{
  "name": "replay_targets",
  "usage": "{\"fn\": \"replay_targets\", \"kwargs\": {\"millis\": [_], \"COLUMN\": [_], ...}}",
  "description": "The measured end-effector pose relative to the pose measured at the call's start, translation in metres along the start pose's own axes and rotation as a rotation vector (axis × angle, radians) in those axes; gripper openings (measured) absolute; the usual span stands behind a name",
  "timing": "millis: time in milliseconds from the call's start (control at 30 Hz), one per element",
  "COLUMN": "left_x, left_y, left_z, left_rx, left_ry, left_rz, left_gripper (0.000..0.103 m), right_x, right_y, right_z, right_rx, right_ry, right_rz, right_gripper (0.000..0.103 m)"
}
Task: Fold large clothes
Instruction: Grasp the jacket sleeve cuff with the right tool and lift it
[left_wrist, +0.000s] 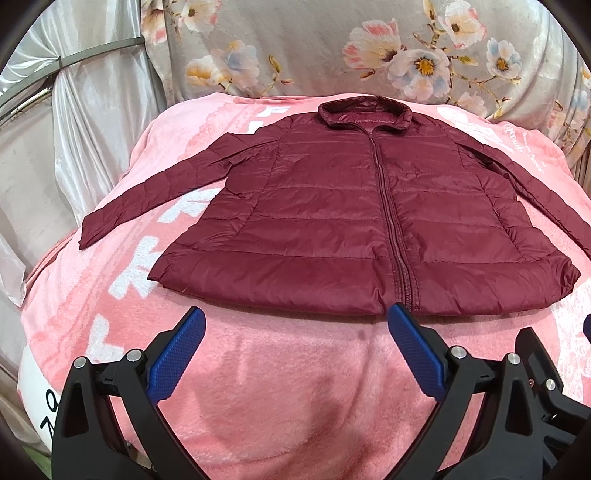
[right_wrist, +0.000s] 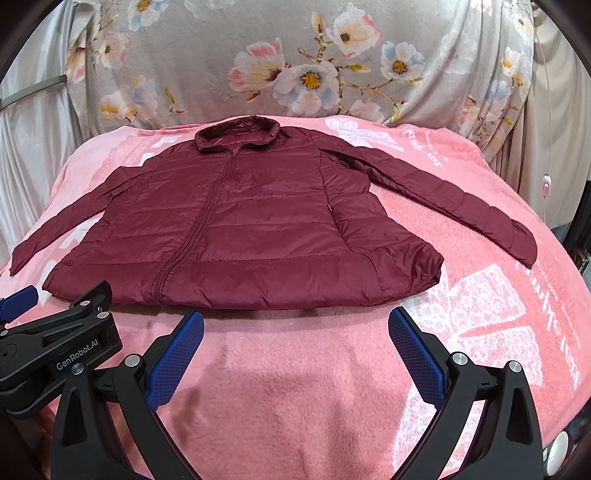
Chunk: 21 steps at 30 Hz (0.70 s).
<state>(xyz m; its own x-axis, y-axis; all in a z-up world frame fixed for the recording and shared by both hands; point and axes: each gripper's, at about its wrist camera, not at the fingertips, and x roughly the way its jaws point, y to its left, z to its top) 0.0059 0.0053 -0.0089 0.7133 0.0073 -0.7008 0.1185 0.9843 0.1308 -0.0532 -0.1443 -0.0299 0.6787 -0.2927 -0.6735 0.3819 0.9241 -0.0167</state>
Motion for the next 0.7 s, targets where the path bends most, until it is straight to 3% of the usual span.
{"fn": "replay_targets", "kwargs": {"millis": [267,367,467,700], "left_x": [0.019,0.028,0.040,0.072], "left_y": [0.002,0.010,0.025,0.043], "left_z": [0.015,0.027,0.038,0.057], "left_rx": [-0.014,-0.045,-0.104,-0.139], "left_ry": [0.026,-0.003,-0.045,-0.049], "left_rz": [-0.065,-0.029,-0.003,0.066], "left_gripper": [0.097,0.097,0.097,0.097], "right_x": [0.022,0.037,0.059,0.097], "right_y": [-0.027,-0.084,-0.170,-0.303], "right_z": [0.019,0.037,0.051,0.041], "right_rx": [0.050,0.194,0.419,0.770], "right_ry": [0.031,0.025,0.052,0.062], "right_rz": [0.048,-0.022,-0.049,-0.121], "right_gripper": [0.098,0.098,0.098,0.098]}}
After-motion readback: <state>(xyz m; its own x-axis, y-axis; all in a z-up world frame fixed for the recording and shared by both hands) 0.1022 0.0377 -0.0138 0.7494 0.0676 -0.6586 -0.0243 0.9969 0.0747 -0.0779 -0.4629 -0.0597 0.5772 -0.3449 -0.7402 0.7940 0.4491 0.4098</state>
